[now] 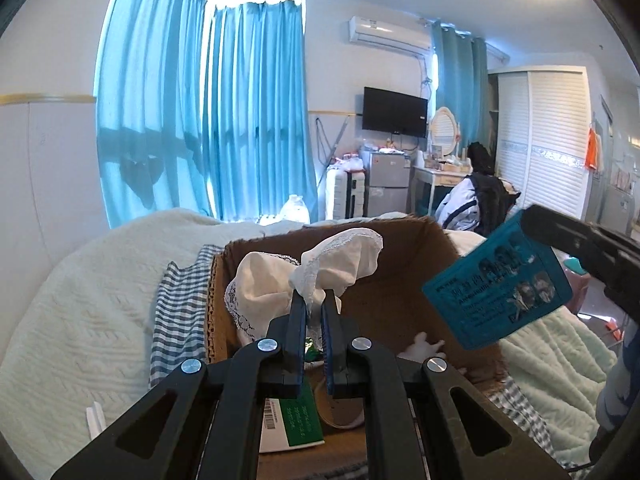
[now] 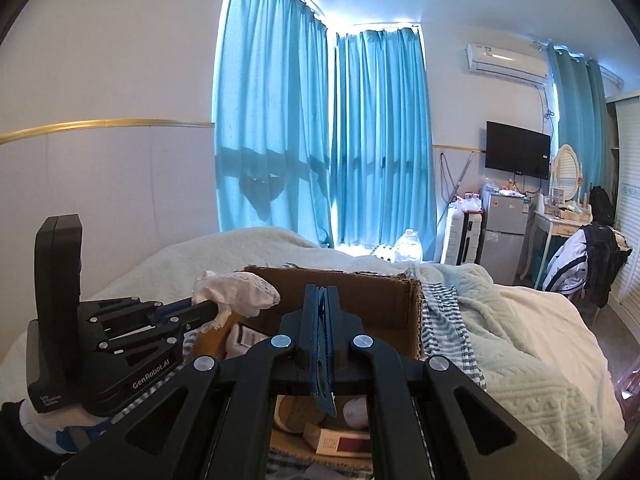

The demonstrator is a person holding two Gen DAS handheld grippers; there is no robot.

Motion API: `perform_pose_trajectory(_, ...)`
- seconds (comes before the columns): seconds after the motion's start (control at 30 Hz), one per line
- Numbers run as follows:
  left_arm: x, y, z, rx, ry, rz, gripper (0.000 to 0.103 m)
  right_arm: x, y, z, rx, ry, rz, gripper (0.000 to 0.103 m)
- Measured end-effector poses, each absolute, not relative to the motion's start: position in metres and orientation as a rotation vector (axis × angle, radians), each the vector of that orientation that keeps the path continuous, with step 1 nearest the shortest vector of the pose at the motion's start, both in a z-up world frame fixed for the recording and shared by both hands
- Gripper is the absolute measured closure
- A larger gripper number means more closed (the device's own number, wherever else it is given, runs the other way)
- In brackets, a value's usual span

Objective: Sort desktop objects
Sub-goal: 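Carry the white cloth and teal blister pack over the cardboard box with both grippers, then open both grippers to drop the cloth and blister pack into the box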

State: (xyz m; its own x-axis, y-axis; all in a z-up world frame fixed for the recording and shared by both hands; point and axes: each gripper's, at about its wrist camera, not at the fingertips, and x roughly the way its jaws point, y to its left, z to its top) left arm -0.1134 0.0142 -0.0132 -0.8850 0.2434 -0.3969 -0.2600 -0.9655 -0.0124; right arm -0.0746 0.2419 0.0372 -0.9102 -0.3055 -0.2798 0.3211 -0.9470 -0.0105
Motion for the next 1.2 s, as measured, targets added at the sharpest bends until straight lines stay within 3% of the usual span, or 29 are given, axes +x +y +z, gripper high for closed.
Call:
perform_pose_trajectory(0.57, -0.158, 0.021, -0.081, -0.758, 0.095, 2.823, 0.092, -0.138, 0.246, -0.042, 0.564, 0.062, -2.785, 0.101)
perform_pose_trajectory(0.63, -0.156, 0.020, -0.080, -0.759, 0.103, 2.827, 0.082, -0.139, 0.250, -0.046, 0.578, 0.049, -2.785, 0.101)
perform_pose_trajectory(0.7, -0.153, 0.018, -0.078, -0.753, 0.102, 2.838, 0.054, -0.137, 0.252, -0.047, 0.578, 0.047, -2.790, 0.101)
perform_pose_trajectory(0.8, -0.147, 0.013, -0.071, -0.715, 0.080, 2.865, 0.030, -0.133, 0.251, -0.040, 0.562, 0.047, -2.805, 0.101)
perform_pose_trajectory(0.93, -0.135, 0.007, -0.058, -0.659, 0.069, 2.885, 0.019, -0.121, 0.249, -0.033, 0.539, 0.073, -2.827, 0.101)
perform_pose_trajectory(1.0, -0.127, 0.004, -0.053, -0.612, 0.054, 2.909, 0.005, -0.115, 0.251, -0.030, 0.535, 0.085, -2.831, 0.097)
perform_pose_trajectory(1.13, -0.113, -0.003, -0.040, -0.542, -0.031, 2.933, 0.000, -0.099, 0.257, -0.019, 0.496, 0.045, -2.858, 0.060)
perform_pose_trajectory(1.2, -0.105, -0.006, -0.036, -0.528, -0.063, 2.933, 0.000, -0.091, 0.260, -0.014, 0.474, 0.018, -2.866, 0.057)
